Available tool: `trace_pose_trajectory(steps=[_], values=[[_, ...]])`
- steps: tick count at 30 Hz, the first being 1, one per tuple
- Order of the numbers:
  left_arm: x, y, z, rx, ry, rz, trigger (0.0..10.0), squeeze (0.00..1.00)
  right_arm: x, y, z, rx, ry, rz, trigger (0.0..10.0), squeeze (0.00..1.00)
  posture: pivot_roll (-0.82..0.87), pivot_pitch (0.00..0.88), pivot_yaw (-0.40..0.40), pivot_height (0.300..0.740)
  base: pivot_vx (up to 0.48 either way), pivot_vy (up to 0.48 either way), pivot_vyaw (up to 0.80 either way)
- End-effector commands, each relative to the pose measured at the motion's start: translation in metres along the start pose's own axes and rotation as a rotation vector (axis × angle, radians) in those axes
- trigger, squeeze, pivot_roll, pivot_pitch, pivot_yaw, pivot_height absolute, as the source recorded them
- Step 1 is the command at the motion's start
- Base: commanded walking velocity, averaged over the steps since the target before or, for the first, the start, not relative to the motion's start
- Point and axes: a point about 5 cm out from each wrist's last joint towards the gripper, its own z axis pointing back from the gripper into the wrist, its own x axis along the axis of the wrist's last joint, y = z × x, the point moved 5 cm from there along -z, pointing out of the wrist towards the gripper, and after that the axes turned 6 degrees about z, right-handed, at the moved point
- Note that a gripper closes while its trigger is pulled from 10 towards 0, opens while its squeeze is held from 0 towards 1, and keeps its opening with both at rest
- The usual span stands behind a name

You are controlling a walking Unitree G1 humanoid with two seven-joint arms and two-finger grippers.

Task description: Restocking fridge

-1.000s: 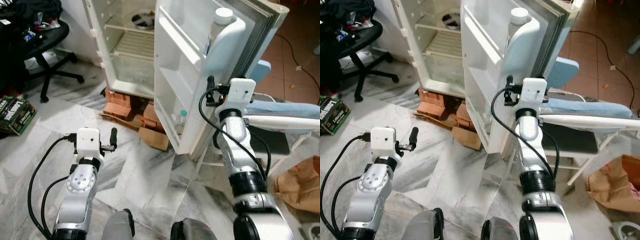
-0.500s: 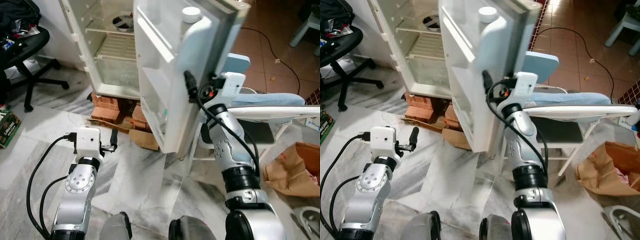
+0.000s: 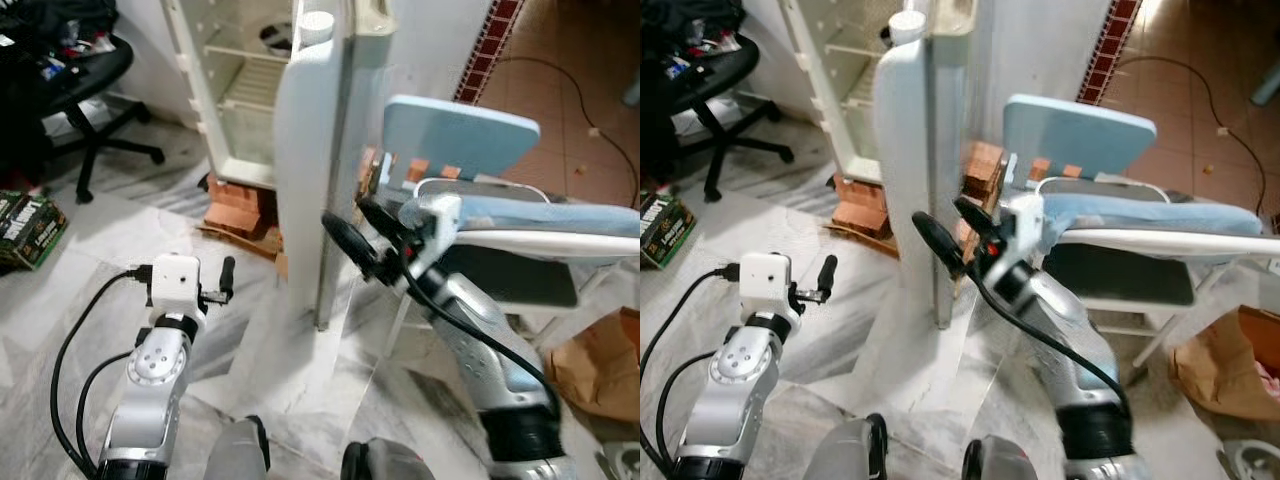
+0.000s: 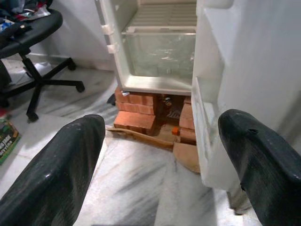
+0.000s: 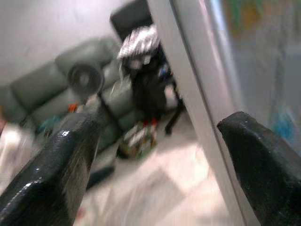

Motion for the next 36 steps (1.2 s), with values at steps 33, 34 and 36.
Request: trace_pose_trajectory(steps=[33,34,36], values=[[-0.009,-0.008,-0.015,0.002,0.044,0.069,10.0,0.0,-0.003,-0.06,0.027,-0.673,-0.003,0.296,10.0,0.0,0.0,0.094,-0.021,0.74,0.0,0.072,0.0],[-0.009,-0.009,-0.015,0.001,0.042,0.069,10.0,0.0,-0.003,-0.06,0.027,-0.678,-0.004,0.295,10.0,0.0,0.0,0.093,-0.021,0.74,0.0,0.48,0.0],[-0.009,-0.009,-0.015,-0.001,0.041,0.069,10.0,0.0,-0.003,-0.062,0.027,-0.682,-0.003,0.295,10.0,0.0,0.0,0.093,-0.022,0.74,0.0,0.48,0.0]])
